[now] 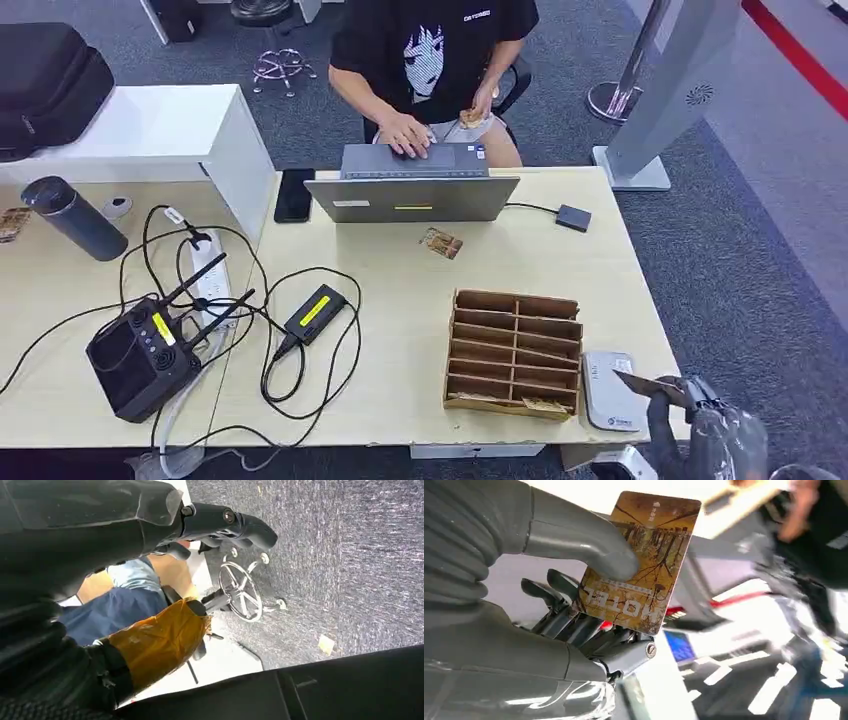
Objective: Pass the card to the sensor for recognition and then transmit it.
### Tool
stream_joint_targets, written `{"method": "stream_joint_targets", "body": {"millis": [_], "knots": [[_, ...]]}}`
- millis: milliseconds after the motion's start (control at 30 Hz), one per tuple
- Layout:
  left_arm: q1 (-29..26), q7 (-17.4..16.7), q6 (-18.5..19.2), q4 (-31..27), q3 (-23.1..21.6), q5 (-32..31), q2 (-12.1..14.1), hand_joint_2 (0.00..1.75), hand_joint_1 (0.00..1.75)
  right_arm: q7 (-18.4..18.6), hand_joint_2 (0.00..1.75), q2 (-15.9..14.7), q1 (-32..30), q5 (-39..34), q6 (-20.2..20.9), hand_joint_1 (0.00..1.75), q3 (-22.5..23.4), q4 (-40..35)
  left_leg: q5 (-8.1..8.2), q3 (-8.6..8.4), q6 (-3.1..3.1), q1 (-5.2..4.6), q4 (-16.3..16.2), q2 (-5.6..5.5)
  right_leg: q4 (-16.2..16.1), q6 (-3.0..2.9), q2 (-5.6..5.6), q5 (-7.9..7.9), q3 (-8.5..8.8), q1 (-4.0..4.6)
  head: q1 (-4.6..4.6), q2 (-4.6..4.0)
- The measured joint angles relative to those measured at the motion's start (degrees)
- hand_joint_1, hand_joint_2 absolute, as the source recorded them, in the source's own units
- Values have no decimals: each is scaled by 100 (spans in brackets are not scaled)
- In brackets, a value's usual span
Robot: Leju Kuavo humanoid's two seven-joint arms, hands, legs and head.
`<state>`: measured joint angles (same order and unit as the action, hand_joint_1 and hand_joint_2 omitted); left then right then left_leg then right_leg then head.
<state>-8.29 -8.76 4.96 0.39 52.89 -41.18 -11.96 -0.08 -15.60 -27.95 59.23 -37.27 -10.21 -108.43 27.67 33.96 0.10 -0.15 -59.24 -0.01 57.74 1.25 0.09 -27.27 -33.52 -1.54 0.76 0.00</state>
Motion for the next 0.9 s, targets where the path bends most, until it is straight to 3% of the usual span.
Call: {"method": "stream_joint_targets", "body": {"millis": [100, 500, 900], "knots": [[-5, -2, 9, 0, 9, -44, 0, 175, 0, 491, 175, -193, -27, 105, 217, 175, -9, 96, 0, -6, 1, -10, 0, 1, 0, 3, 1, 1, 0, -10, 0, 0], [-32, 0, 77, -4, -2, -105, 4, 175, 0, 1222, 175, -892, 103, 18, 667, 175, -528, 500, 5, -7, 9, -16, 0, 3, 0, 4, 2, 0, 5, -14, 0, 0], [-51, 0, 184, -31, -129, -129, 44, 175, 0, 2069, 175, -1109, 648, 591, 746, 175, -1303, 1157, 4, -13, 9, -16, 0, -8, 1, 9, 0, -3, 10, -16, 0, 0]]}}
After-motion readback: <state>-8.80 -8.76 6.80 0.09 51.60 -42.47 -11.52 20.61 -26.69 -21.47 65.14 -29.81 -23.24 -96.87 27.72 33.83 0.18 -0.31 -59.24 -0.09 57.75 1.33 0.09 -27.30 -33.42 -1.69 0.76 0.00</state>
